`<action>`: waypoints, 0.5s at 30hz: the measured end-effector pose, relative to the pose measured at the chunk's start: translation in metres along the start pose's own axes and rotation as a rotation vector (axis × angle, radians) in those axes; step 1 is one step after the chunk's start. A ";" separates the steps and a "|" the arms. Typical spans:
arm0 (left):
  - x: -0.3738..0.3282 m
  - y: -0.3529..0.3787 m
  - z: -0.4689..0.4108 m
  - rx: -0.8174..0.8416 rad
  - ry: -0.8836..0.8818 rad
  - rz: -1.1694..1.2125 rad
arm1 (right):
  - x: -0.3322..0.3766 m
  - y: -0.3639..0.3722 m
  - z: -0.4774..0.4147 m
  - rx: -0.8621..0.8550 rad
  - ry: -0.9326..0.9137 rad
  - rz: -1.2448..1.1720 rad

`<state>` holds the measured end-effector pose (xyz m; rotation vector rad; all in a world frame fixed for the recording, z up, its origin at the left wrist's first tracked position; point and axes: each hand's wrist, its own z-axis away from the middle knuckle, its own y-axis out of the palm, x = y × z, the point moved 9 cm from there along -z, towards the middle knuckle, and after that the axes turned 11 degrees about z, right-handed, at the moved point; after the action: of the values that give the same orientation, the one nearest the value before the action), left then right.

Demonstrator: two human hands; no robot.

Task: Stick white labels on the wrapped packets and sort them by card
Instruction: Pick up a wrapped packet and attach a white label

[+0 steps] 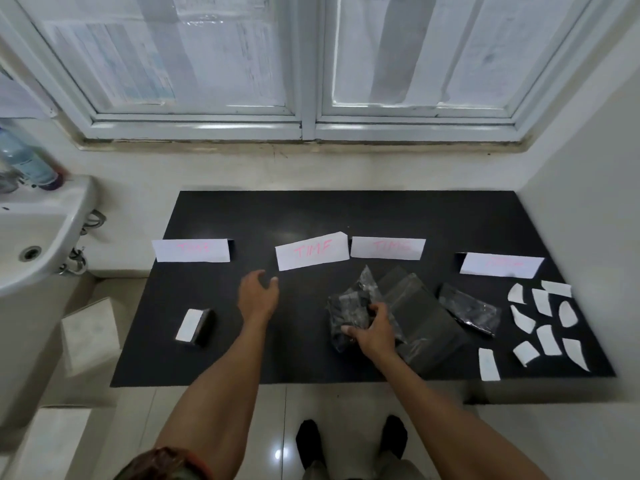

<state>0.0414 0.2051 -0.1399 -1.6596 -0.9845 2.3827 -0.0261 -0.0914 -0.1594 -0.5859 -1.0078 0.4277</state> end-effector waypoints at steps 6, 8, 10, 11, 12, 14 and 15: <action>-0.073 0.159 0.086 0.705 -0.402 0.602 | 0.004 -0.075 -0.017 -0.098 0.009 -0.333; -0.094 0.190 0.108 0.834 -0.488 0.731 | 0.008 -0.095 -0.022 -0.093 -0.025 -0.345; -0.112 0.220 0.124 0.876 -0.498 0.788 | -0.006 -0.122 -0.030 -0.116 -0.035 -0.341; -0.119 0.233 0.130 0.871 -0.485 0.793 | -0.015 -0.134 -0.033 -0.117 -0.029 -0.339; -0.124 0.245 0.136 0.864 -0.478 0.793 | -0.025 -0.145 -0.039 -0.118 -0.028 -0.331; -0.129 0.263 0.148 0.852 -0.505 0.792 | -0.044 -0.161 -0.047 -0.086 -0.036 -0.312; -0.131 0.274 0.153 0.842 -0.520 0.795 | -0.056 -0.170 -0.053 -0.069 -0.034 -0.310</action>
<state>0.0424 -0.1345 -0.1486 -1.1994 0.8151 3.0623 0.0050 -0.2683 -0.1096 -0.4747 -1.1278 0.1298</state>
